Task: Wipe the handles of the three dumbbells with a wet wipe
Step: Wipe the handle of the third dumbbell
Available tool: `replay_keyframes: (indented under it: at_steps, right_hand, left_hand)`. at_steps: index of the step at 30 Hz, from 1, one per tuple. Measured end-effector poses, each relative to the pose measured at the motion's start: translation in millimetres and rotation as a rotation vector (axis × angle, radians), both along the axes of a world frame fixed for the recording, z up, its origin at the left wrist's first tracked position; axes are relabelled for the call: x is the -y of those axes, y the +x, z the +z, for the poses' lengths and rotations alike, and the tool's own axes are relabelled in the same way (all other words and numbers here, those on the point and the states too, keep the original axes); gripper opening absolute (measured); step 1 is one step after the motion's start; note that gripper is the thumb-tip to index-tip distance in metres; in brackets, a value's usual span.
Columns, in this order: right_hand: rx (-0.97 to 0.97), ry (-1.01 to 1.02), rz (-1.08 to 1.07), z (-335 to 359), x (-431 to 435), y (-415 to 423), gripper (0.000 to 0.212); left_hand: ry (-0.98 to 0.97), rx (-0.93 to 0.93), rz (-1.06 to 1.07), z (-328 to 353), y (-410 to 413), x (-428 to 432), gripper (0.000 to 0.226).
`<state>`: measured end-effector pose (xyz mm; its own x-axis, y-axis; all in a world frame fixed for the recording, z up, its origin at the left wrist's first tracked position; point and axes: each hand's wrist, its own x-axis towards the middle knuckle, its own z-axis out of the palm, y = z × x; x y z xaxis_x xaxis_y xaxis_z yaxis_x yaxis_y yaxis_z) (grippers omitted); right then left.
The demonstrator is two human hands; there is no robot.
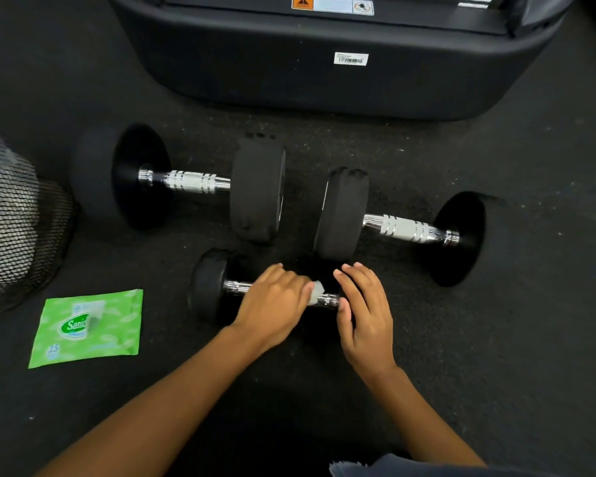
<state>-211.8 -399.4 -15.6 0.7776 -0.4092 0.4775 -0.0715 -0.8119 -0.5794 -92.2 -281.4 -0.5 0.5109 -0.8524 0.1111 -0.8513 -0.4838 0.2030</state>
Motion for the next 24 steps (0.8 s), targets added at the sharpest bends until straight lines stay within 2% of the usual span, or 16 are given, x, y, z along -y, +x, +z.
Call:
replay_keyframes:
  at_steps: [6,11,14,18,24]
  right_hand:
    - [0.013,0.026,0.015,2,1,-1,0.038]
    - [0.026,0.06,0.016,0,1,2,0.039]
    - [0.026,0.057,0.019,-1,1,1,0.038]
    - [0.024,0.053,0.022,1,2,0,0.04]
    - [0.017,0.052,0.002,-1,1,1,0.041]
  left_hand:
    - [-0.045,-0.043,-0.215,3,-3,-4,0.041]
    - [0.011,-0.062,-0.107,2,1,0,0.041]
    - [-0.004,-0.054,-0.149,0,-16,15,0.041]
    - [-0.086,-0.061,-0.259,0,1,-5,0.04]
    - [-0.117,-0.106,-0.216,-1,-7,1,0.039]
